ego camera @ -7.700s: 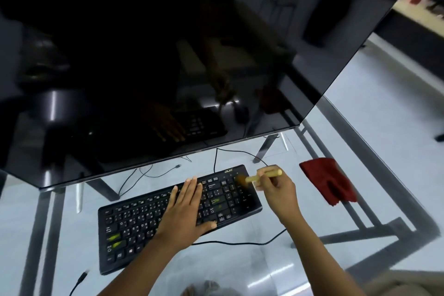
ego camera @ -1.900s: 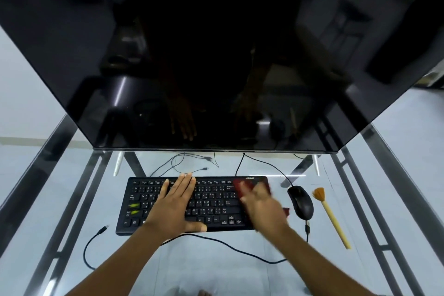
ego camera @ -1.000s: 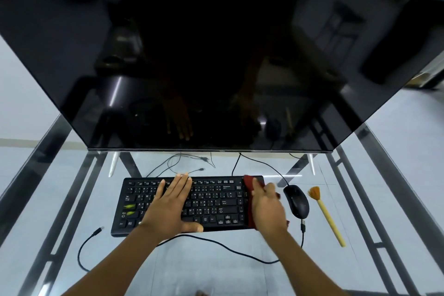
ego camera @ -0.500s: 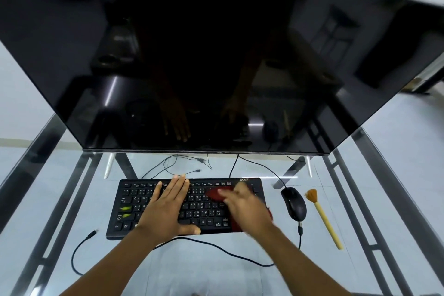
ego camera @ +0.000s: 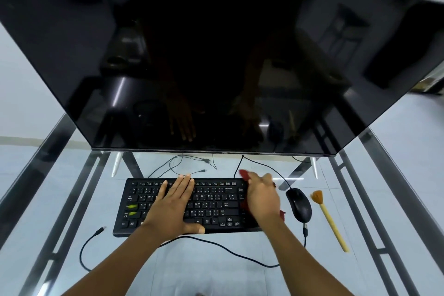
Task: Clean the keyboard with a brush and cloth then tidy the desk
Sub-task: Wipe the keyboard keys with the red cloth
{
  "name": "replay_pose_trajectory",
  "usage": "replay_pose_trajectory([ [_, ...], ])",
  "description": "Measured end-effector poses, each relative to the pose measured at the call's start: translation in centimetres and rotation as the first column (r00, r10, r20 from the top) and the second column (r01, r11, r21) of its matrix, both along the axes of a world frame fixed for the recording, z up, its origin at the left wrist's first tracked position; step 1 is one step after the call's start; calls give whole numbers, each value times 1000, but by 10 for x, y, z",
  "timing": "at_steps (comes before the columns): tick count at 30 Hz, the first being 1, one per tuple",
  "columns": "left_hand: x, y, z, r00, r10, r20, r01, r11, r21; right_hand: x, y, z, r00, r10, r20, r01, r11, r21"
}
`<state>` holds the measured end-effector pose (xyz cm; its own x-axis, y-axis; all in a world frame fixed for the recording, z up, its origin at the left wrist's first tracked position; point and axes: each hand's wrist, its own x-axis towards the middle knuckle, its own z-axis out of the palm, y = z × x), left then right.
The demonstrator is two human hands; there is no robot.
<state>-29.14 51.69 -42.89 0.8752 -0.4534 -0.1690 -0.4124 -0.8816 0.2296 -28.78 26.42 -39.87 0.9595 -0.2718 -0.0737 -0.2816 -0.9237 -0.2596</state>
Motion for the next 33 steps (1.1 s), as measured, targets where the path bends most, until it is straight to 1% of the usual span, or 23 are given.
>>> replay_pose_trajectory([
  [2,1,1,-1,1000,15,4,-15,1000,-3,-10,30,-2,974,225,-10,-224,973,63],
  [4,1,0,-1,1000,21,1,-21,1000,-3,-20,35,-2,908,419,-19,-417,906,69],
  [5,1,-1,0,1000,19,-2,-19,1000,2,-18,24,-3,908,419,-4,-419,907,36],
  [6,0,-1,1,1000,17,-7,-17,1000,18,-13,9,-5,935,355,-13,-356,935,-9],
  [8,1,-1,1,1000,19,-9,-19,999,45,-5,-20,-5,991,131,-30,-133,987,-85],
  [9,1,-1,1,1000,18,-7,-18,999,43,-6,-23,-5,997,57,-44,-61,994,-88],
  [10,1,0,1,1000,17,-7,-17,999,30,-11,-16,-2,998,48,-27,-49,997,-52],
  [11,1,0,-1,1000,20,-4,-20,1000,15,-20,-4,-2,993,115,-31,-116,992,-42],
  [12,2,0,-2,1000,24,-1,-24,1000,6,-32,10,1,982,184,-31,-182,982,50],
  [14,2,-1,-3,1000,20,5,-20,1000,6,-55,24,17,958,254,-136,-187,907,377],
  [15,2,-1,-4,1000,16,8,-16,1000,7,-60,19,22,946,284,-157,-188,874,449],
  [16,1,-1,-3,1000,14,7,-14,1000,9,-61,6,23,951,288,-110,-217,878,426],
  [17,2,0,-3,1000,17,1,-17,1000,10,-62,-10,23,972,226,-68,-181,898,401],
  [18,2,0,-3,1000,19,-6,-19,1000,11,-62,-25,24,993,113,-36,-83,879,470],
  [19,2,0,-3,1000,16,-11,-16,1000,11,-64,-35,24,998,60,-2,-52,882,469],
  [20,2,1,-2,1000,10,-12,-10,1000,12,-70,-35,23,995,92,48,-104,908,405],
  [21,2,1,-2,1000,5,-11,-5,1000,16,-75,-30,19,979,196,55,-203,921,333],
  [22,2,1,-2,1000,5,-9,-5,1000,21,-80,-20,13,962,267,54,-271,910,314],
  [25,2,-1,-2,1000,2,-9,-2,1000,17,-82,-10,8,874,478,-85,-451,865,219],
  [27,2,-2,-1,1000,1,-21,-1,1000,26,-75,-34,8,894,435,-106,-399,882,252],
  [30,1,-2,1,1000,8,-24,-7,1000,24,-74,-51,7,960,282,-6,-272,932,242],
  [31,1,-2,1,1000,6,-28,-5,999,32,-79,-44,3,964,263,36,-264,933,246],
  [33,1,-2,0,1000,9,-30,-8,1000,28,-89,-21,-1,947,321,-13,-304,908,288],
])
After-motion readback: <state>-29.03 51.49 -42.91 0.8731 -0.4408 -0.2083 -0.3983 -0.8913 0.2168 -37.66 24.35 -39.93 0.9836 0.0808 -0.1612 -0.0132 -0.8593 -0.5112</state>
